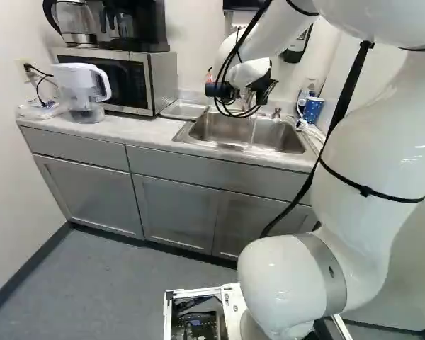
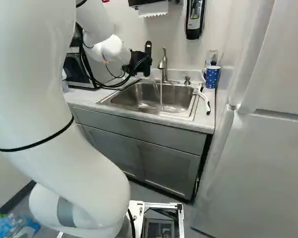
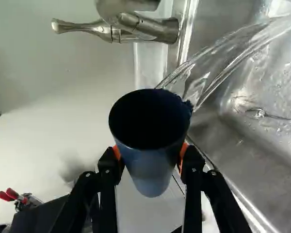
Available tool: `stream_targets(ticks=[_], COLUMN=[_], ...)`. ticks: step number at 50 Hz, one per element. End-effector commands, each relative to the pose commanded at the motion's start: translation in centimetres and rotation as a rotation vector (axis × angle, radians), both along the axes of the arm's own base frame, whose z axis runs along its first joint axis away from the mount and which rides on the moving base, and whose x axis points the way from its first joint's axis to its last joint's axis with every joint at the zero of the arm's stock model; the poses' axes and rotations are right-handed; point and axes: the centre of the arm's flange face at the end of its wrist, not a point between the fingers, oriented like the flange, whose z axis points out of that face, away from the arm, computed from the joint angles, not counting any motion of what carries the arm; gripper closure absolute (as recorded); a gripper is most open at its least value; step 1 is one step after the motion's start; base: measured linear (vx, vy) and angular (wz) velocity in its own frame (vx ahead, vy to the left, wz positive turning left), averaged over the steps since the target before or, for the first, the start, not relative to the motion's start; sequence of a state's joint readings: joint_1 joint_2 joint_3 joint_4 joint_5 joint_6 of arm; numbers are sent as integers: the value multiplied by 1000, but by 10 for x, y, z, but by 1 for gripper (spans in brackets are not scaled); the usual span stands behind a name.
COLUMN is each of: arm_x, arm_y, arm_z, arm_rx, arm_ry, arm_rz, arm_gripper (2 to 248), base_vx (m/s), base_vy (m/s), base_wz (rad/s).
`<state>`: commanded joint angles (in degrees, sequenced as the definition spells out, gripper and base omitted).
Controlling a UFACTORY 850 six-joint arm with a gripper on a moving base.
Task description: Rinse the cup and place it in the tray
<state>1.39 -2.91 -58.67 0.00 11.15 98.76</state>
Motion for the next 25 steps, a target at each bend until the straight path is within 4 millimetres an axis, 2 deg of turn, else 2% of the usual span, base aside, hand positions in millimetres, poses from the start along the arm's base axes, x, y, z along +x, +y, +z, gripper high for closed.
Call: stream_targets(ticks=[25], arm_x=[0], arm_y=[0], arm_z=[0], arm_rx=[39], arm_ry=[1], arm_rz=[-16], arm_gripper=[126], base_vx=[0], base_vy=[0], base_wz=[0])
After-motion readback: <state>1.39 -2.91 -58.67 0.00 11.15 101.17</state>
